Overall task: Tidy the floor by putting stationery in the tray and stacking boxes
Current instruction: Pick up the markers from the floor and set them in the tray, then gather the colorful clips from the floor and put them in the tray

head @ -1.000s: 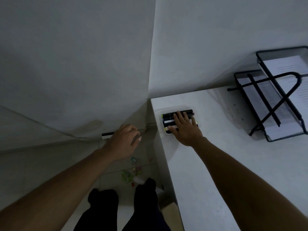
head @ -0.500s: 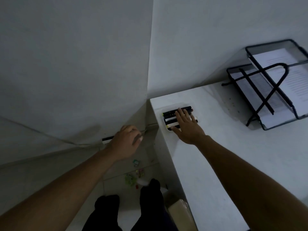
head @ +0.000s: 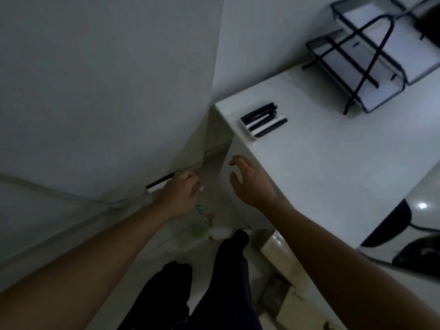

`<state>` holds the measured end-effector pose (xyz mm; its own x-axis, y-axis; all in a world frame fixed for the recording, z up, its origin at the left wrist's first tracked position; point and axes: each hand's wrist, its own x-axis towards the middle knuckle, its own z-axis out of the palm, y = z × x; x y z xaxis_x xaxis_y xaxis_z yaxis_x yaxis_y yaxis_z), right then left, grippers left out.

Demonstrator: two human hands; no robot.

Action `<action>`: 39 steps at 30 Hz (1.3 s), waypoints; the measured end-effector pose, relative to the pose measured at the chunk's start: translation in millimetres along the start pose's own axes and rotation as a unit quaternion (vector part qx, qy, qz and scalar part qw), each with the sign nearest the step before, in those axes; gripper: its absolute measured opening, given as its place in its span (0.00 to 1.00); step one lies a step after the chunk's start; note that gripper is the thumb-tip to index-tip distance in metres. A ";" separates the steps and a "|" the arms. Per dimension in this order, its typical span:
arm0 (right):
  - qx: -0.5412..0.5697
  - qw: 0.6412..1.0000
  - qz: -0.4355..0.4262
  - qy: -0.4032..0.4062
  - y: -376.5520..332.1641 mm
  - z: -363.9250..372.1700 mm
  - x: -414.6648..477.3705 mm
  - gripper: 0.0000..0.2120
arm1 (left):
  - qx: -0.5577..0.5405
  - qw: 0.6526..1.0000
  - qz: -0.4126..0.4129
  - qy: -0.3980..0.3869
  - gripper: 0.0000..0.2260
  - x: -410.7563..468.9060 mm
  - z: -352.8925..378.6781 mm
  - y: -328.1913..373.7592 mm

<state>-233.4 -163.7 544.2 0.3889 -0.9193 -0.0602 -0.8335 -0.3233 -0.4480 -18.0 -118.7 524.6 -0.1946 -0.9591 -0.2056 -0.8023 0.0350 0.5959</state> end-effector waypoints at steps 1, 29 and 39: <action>0.011 1.000 0.016 0.002 -4.5 10.3 -7.0 0.16 | 0.000 1.000 0.002 -0.005 0.13 -6.1 2.8 -8.0; 0.130 0.947 0.243 -0.165 185.4 511.1 -98.1 0.12 | -0.099 0.969 -0.201 -0.100 0.15 4.7 418.6 -294.1; 0.046 0.934 0.222 -0.275 266.3 656.1 -105.3 0.25 | 0.002 0.972 -0.185 -0.143 0.25 20.2 538.7 -373.0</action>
<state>-238.9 -5.8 -154.1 0.1766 -0.6960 -0.6960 -0.9331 0.1067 -0.3435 -26.6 0.2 -120.1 -0.0398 -0.7890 -0.6131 -0.8495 -0.2963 0.4365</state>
